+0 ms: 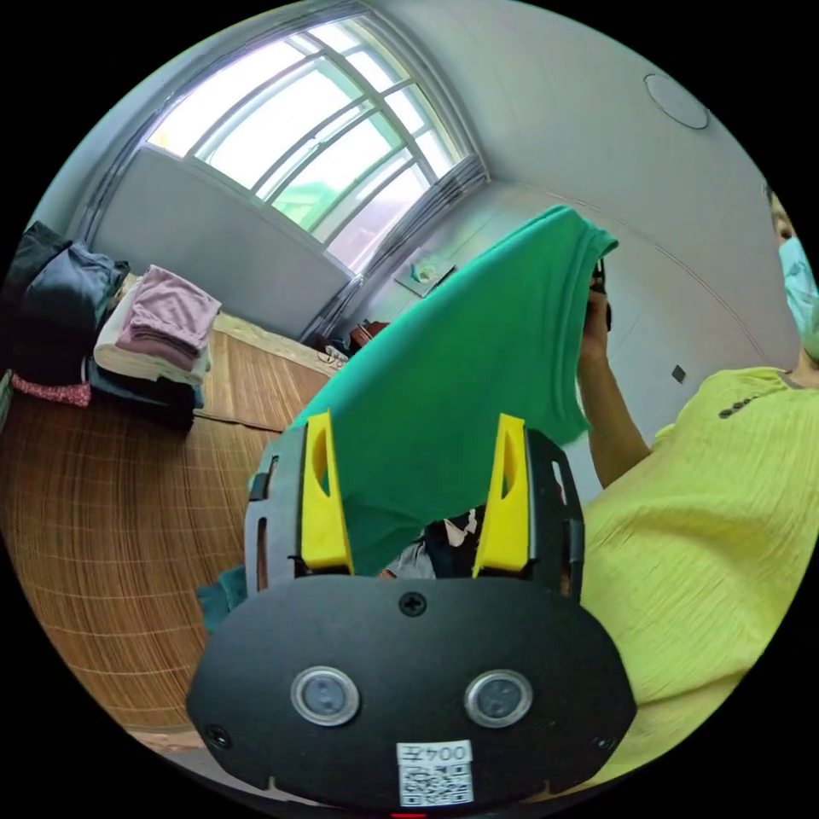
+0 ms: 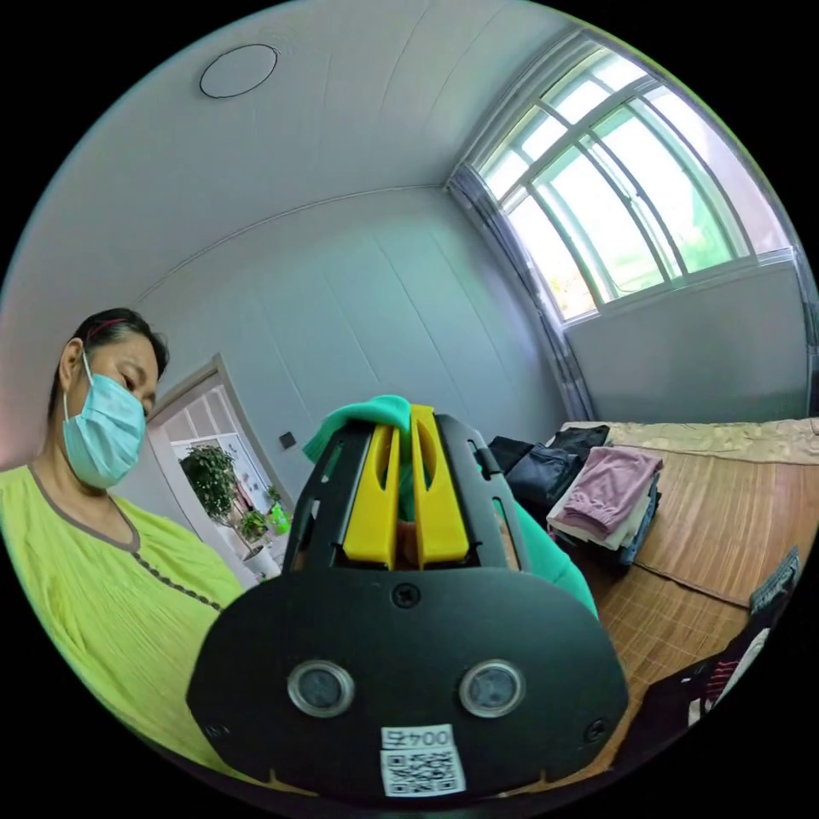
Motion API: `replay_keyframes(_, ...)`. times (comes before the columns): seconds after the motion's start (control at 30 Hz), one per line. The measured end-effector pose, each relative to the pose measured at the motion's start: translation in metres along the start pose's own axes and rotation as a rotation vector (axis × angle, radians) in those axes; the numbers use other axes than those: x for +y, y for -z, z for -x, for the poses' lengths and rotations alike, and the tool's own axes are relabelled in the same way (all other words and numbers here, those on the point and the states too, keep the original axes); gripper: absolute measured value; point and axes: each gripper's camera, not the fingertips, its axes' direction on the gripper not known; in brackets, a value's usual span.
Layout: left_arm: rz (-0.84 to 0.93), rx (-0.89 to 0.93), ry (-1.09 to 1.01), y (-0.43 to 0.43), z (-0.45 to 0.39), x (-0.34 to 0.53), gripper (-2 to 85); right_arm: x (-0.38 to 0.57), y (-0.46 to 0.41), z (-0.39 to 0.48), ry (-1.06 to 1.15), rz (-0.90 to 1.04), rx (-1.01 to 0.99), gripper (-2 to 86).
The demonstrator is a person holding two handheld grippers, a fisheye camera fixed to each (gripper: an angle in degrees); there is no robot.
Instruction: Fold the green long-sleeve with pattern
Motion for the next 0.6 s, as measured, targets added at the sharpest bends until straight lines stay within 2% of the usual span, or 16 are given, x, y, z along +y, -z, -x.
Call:
replay_keyframes(0.07,0.02,0.027,-0.016,-0.005,-0.01,0.013,23.8,-0.002,-0.007,-0.001,-0.043,-0.015,0.085,-0.1)
replay_keyframes(0.2,0.071,0.054,-0.044,-0.012,-0.026,0.042,23.6,-0.007,-0.018,-0.012,-0.173,-0.085,0.121,0.0)
replay_keyframes(0.27,0.073,-0.033,-0.091,-0.01,-0.036,0.05,23.7,-0.013,-0.03,-0.015,-0.243,-0.129,0.132,0.1)
replay_keyframes(0.4,-0.009,-0.301,-0.219,0.006,-0.063,0.065,23.8,-0.031,-0.061,0.001,-0.228,-0.131,0.202,0.1)
replay_keyframes(0.6,-0.092,-0.564,-0.33,0.013,-0.085,0.1,24.2,-0.063,-0.123,0.03,-0.178,-0.086,0.323,0.3)
